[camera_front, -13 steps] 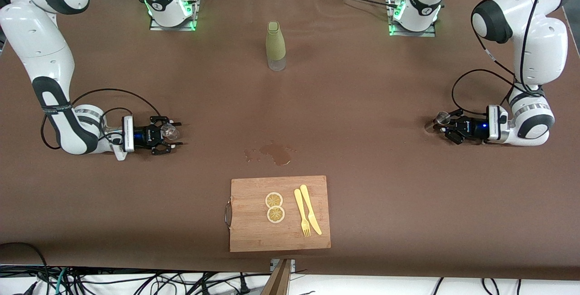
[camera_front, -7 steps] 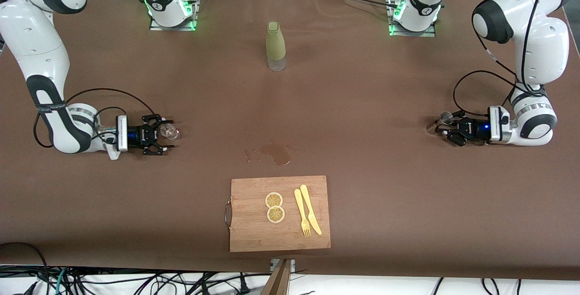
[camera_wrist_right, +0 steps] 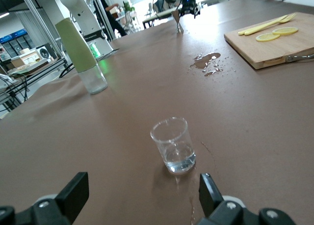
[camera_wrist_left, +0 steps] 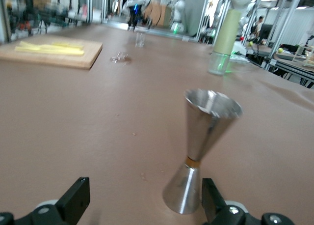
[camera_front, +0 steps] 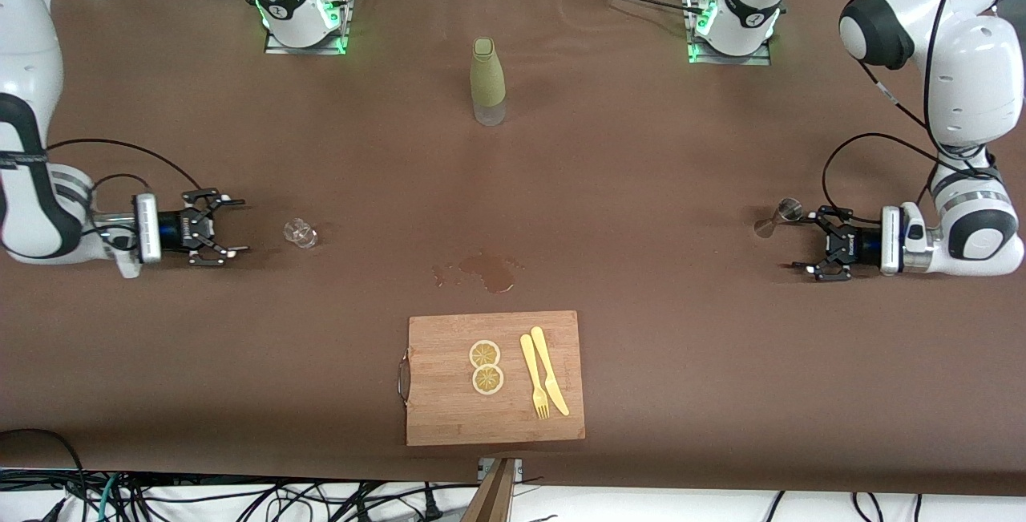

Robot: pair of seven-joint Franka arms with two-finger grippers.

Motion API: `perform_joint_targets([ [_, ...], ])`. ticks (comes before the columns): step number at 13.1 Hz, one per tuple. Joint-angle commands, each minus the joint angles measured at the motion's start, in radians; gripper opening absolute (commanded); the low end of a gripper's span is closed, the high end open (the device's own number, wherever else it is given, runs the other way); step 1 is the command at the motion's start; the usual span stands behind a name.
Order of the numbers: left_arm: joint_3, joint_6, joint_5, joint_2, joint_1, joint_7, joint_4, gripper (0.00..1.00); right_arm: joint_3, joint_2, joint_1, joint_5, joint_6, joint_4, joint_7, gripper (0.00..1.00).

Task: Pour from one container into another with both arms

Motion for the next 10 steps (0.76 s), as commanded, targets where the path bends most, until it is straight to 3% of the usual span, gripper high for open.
perform_joint_targets([
  [1, 0.004, 0.068, 0.11, -0.098, -0.032, -0.266, 0.016, 1.0, 0.01, -0.131, 0.013, -0.094, -0.044, 0.009, 0.206, 1.0],
  [6, 0.004, 0.177, 0.35, -0.271, -0.087, -0.842, 0.019, 1.0, 0.008, -0.404, 0.106, -0.272, -0.055, 0.002, 0.564, 1.0],
  [10, -0.035, 0.201, 0.548, -0.44, -0.164, -1.348, 0.02, 1.0, -0.004, -0.547, 0.207, -0.433, -0.05, -0.004, 0.819, 1.0],
])
